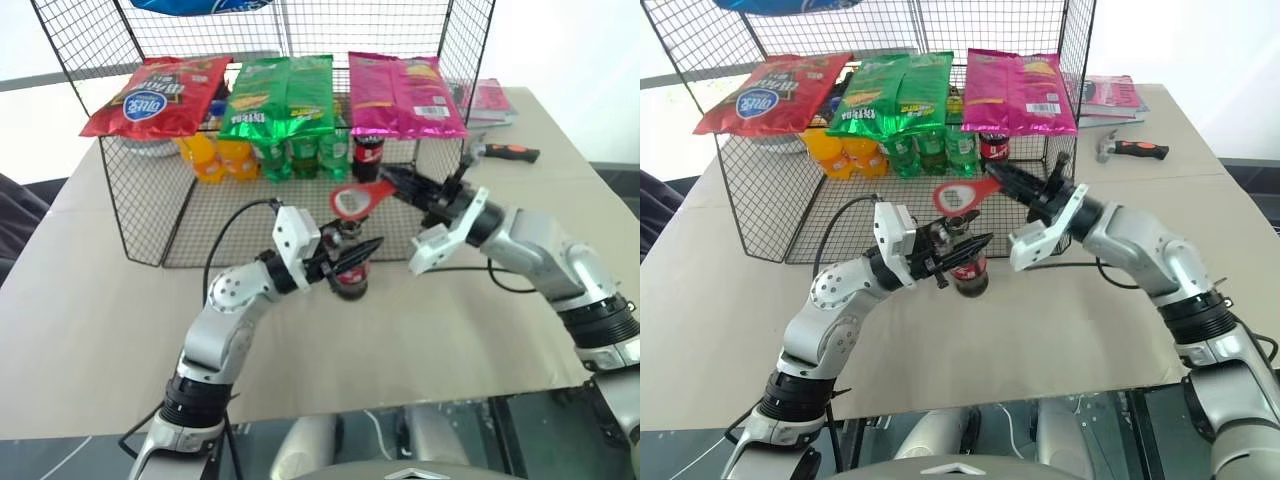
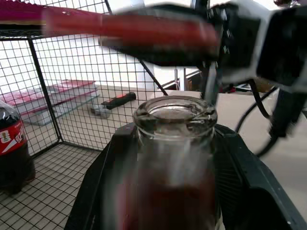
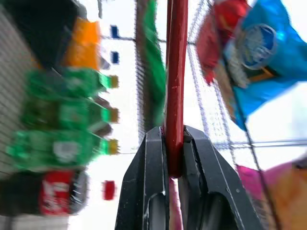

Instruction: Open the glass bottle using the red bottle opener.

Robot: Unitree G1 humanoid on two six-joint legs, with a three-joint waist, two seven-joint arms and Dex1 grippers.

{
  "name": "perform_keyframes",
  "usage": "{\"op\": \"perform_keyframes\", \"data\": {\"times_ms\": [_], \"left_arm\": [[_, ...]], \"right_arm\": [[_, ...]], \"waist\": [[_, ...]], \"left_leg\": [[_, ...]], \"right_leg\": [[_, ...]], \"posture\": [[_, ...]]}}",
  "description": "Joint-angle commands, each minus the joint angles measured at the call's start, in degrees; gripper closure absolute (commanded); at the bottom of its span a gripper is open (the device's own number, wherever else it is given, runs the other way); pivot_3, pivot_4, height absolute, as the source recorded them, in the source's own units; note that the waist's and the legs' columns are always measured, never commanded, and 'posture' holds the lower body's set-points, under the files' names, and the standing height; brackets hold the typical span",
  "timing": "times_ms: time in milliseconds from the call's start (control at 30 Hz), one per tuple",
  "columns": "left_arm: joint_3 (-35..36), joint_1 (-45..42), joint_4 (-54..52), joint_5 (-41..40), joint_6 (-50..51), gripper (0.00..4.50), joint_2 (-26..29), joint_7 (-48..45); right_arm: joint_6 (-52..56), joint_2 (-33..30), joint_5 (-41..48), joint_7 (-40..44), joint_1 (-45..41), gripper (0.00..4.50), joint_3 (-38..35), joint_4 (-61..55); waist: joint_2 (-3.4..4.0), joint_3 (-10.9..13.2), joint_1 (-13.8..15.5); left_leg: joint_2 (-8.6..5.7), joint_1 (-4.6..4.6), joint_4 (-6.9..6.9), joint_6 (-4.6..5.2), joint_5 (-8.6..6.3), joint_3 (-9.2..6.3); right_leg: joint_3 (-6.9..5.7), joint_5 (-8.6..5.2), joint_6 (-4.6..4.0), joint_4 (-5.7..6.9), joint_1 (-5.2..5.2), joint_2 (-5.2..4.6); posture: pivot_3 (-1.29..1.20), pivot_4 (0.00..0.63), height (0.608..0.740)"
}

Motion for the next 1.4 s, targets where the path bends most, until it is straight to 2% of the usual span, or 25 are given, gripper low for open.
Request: {"op": "perform_keyframes", "data": {"times_ms": [33,533,833,933,1033,1100,1233,1367,1400], "left_arm": [[-3.6,3.5,6.3,2.9,4.3,2.61,1.1,-0.4],[-2.5,4.3,6.1,2.4,1.8,2.61,0.4,-0.4],[-2.1,5.0,6.0,2.5,-1.3,2.61,-0.3,-0.5],[-1.9,5.1,6.0,2.3,-1.7,2.61,-0.3,-0.6],[-2.0,5.2,6.0,2.3,-2.2,2.61,-0.5,-0.4],[-2.0,5.3,6.0,2.3,-2.5,2.61,-0.6,-0.4],[-2.0,5.3,6.1,2.3,-2.9,2.61,-0.8,-0.4],[-1.9,5.2,6.2,1.9,-3.2,2.61,-0.9,-0.6],[-1.8,5.2,6.2,1.8,-3.2,2.28,-1.0,-0.8]], "right_arm": [[-0.7,-0.5,-0.4,-1.8,-0.9,4.5,-2.0,-0.6],[0.8,1.0,2.2,-2.8,0.4,4.5,-4.1,-0.8],[7.2,5.5,13.4,2.4,6.0,4.5,-4.9,-1.7],[12.5,8.7,21.5,6.8,9.2,4.5,-4.4,-2.7],[28.2,16.2,37.4,13.5,15.7,4.5,-3.4,-8.8],[37.2,20.3,44.3,14.7,18.6,4.5,-3.8,-13.0],[47.9,23.9,51.2,15.2,21.5,4.5,-5.1,-18.4],[51.6,24.7,51.7,14.0,22.5,4.5,-6.0,-20.5],[52.0,24.7,51.6,13.9,22.6,4.5,-6.1,-20.6]], "waist": [[0.01,0.0,0.0],[0.01,0.0,0.0],[0.03,0.0,0.0],[0.01,0.0,-0.1],[0.03,0.0,-0.1],[0.1,0.1,-0.1],[0.15,0.1,-0.1],[0.15,0.1,-0.1],[0.15,0.1,-0.1]], "left_leg": [[0.0,0.0,-0.02,0.0,0.0,0.01],[0.0,0.0,-0.02,0.0,0.0,0.03],[0.0,-0.02,-0.03,0.01,0.0,0.04],[0.0,-0.03,-0.04,0.01,0.0,0.04],[0.05,-0.03,-0.08,0.01,0.0,0.01],[0.09,-0.03,-0.09,0.02,-0.01,-0.04],[0.05,-0.07,-0.09,0.02,-0.01,-0.03],[0.04,-0.07,-0.09,0.01,-0.01,-0.06],[0.05,-0.07,-0.09,0.01,-0.01,-0.06]], "right_leg": [[0.01,0.0,0.0,-0.01,0.0,0.0],[0.03,0.0,0.0,-0.01,0.0,-0.01],[0.06,0.02,-0.04,-0.06,-0.02,-0.01],[0.06,0.02,-0.04,-0.07,-0.03,-0.01],[0.06,0.11,-0.19,-0.07,-0.03,0.02],[0.06,0.12,-0.27,-0.06,-0.04,0.02],[0.05,0.0,-0.07,-0.05,-0.1,-0.01],[-0.03,-0.02,-0.04,-0.05,-0.11,0.0],[-0.04,-0.02,-0.03,-0.05,-0.12,0.0]], "posture": [[0.0,0.15,0.74],[0.0,0.15,0.74],[0.0,0.15,0.74],[0.0,0.15,0.74],[0.0,0.15,0.74],[0.0,0.15,0.74],[0.0,0.15,0.74],[0.0,0.15,0.74],[0.0,0.15,0.74]]}}
